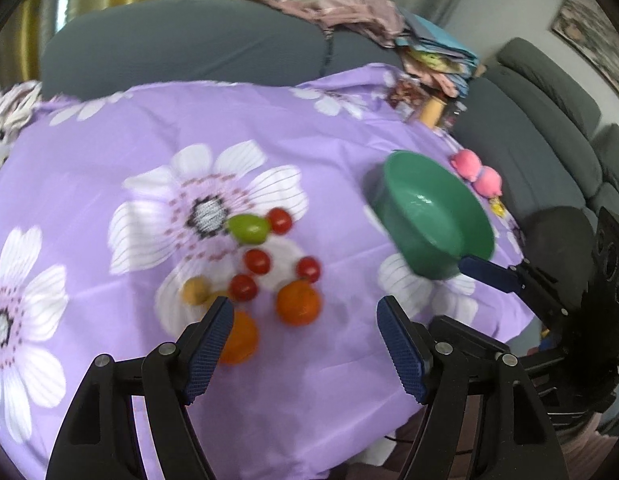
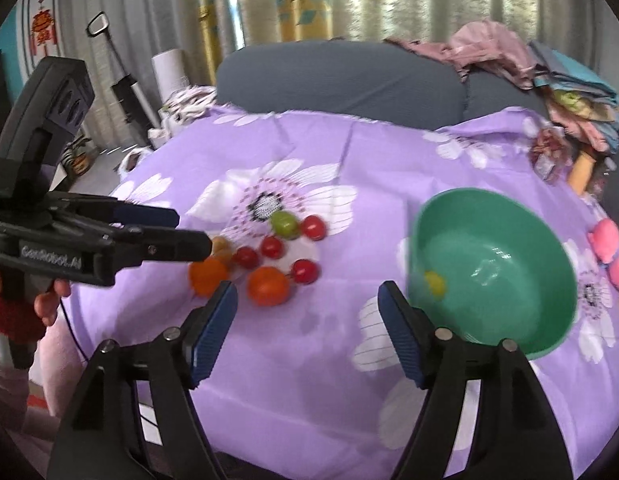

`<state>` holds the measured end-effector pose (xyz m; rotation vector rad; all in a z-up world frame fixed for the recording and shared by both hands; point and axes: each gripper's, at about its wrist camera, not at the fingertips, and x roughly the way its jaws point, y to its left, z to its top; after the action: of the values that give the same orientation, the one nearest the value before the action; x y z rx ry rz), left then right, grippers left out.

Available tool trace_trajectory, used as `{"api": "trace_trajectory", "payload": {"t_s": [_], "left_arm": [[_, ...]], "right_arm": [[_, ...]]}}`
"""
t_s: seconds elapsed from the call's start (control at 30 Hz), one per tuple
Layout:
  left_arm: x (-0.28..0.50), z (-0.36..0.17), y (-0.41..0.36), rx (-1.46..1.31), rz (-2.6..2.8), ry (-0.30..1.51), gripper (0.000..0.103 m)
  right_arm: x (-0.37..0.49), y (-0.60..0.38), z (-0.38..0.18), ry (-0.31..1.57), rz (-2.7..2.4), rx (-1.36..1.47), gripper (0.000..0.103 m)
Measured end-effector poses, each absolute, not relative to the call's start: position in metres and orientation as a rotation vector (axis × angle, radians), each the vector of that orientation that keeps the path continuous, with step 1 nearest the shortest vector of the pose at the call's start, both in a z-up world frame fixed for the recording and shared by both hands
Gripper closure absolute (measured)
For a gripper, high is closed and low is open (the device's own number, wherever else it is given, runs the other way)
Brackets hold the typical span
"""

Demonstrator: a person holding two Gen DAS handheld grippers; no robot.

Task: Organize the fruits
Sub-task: 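Move the right tool back toward the large orange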

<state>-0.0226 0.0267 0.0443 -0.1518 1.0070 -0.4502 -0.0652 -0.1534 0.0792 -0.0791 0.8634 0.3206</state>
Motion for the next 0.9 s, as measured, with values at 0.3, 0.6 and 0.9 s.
{"api": "trace_trajectory", "payload": {"t_s": [0.3,0.6,0.9], "left_arm": [[-0.027,0.018,0.063,-0.232,-0.402,1.059,0.029],[-0.022,-0.001,0.071,-0.272,-0.408,1.101,0.029],[-0.013,-0.012,0.073,-0.271,-0.419,1.127,0.029]], "right_arm": [[-0.061,-0.129,0.056,0.944,0.410,-0.053,0.030],[-0.055,-0.106,0.033,1.010,0.469,-0.047,0.030],[-0.041,-0.084,0.011,1.058,0.532,-0.026,0.030]]}}
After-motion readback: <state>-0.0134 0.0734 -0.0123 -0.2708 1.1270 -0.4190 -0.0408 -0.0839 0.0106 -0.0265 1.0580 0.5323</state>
